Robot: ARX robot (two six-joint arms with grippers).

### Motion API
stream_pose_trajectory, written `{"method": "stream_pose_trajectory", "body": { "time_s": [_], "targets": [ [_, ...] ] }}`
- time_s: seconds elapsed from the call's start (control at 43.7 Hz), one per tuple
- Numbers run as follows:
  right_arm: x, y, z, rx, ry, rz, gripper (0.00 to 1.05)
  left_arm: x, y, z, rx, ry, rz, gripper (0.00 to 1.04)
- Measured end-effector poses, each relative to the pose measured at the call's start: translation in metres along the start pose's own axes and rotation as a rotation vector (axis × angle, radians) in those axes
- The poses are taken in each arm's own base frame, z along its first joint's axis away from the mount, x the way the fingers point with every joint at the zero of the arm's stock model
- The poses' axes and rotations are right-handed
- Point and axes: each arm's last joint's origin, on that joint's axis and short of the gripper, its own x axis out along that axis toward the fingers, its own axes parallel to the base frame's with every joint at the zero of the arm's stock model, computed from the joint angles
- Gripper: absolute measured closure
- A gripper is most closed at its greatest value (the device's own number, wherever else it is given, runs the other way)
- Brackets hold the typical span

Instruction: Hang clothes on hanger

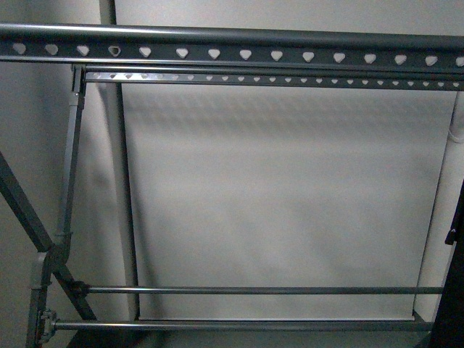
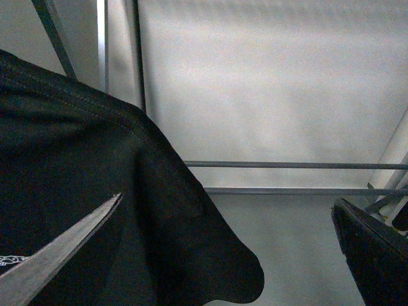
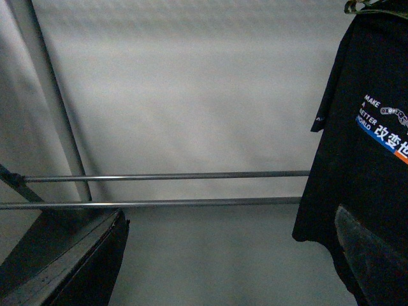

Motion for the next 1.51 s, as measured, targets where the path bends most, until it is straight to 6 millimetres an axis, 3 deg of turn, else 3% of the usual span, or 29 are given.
{"method": "stream_pose_trajectory", "body": {
  "time_s": [0.756,0.893,1.099,1.214,1.374,1.466,1.511],
  "targets": [
    [0.000,0.000,0.000,0.000,0.000,0.000,0.07,0.000,0.000,0.000,0.000,0.000,-0.001,0.07],
    [0.000,0.000,0.000,0.000,0.000,0.002,0.07,0.009,0.000,0.022,0.222,-0.216,-0.316,0.07],
    [0.000,0.000,0.000,0.000,0.000,0.001,0.07,0.015,-0.003,0.041,0.271,-0.266,-0.327,0.07],
    [0.000,0.000,0.000,0.000,0.000,0.002,0.07,0.005,-0.003,0.035,0.215,-0.230,-0.324,0.07],
    [0.000,0.000,0.000,0.000,0.000,0.002,0.07,0.001,0.008,0.006,-0.027,-0.022,-0.323,0.07],
    [0.000,0.000,0.000,0.000,0.000,0.002,0.07,0.001,0.011,0.004,-0.105,0.000,-0.313,0.07],
    [0.000,0.000,0.000,0.000,0.000,0.002,0.07,0.000,0.011,0.001,-0.089,0.005,-0.200,0.14]
  ]
}}
